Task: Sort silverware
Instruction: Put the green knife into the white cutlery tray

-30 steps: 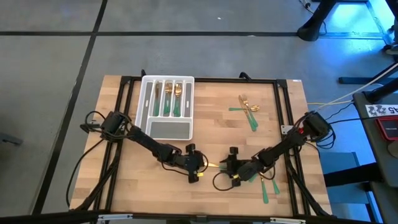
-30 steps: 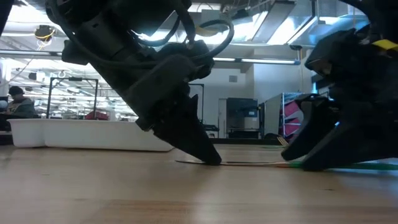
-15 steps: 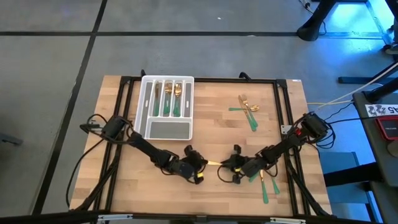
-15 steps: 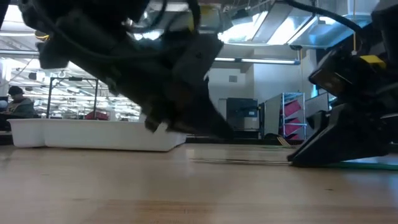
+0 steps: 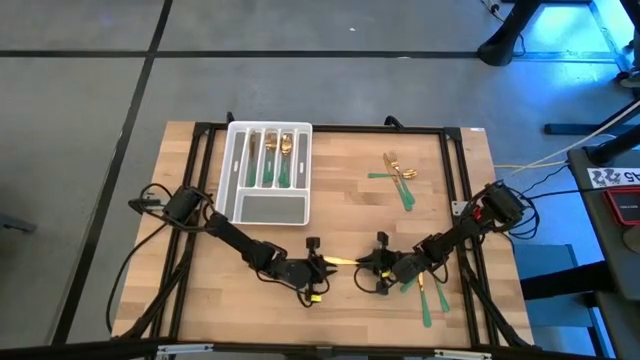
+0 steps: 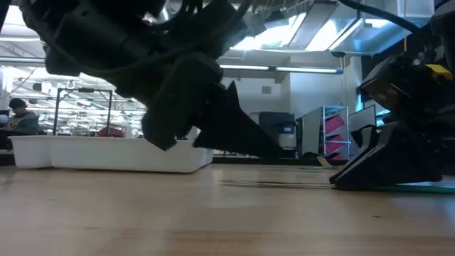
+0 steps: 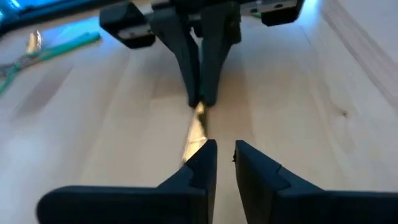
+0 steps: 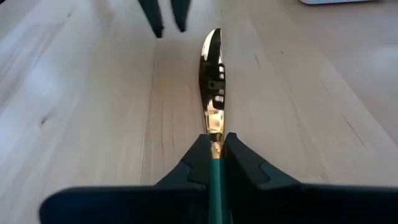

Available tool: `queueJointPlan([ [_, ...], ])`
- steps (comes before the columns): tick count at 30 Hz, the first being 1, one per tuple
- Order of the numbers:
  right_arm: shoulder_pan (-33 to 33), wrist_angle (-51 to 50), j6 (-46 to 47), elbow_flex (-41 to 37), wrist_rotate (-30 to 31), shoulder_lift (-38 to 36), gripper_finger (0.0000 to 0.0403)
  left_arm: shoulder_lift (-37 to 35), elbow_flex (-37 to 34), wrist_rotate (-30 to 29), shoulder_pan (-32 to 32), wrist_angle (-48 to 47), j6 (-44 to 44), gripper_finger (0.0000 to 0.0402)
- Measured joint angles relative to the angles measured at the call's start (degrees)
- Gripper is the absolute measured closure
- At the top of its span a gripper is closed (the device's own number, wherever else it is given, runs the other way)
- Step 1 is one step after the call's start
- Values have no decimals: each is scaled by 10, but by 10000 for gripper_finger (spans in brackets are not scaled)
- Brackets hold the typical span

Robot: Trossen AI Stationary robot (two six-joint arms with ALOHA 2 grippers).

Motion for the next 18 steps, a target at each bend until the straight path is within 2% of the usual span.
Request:
queueJointPlan([
  [4,-1,16,-3,0,3,0,384,0,1,0,0,7,44,346],
  [7,-2,18,-5,3,7,-1,381,0,1,7,0,12,42,345],
  [12,-2,17,-9,3,6,-11,385,-1,1,93,17,36,33,342],
  [15,-2,17,-19,2,4,-19,385,-1,2,112,25,43,40,320],
  [18,-1,23,-30,3,9,-32,391,-1,2,113,32,45,57,278],
])
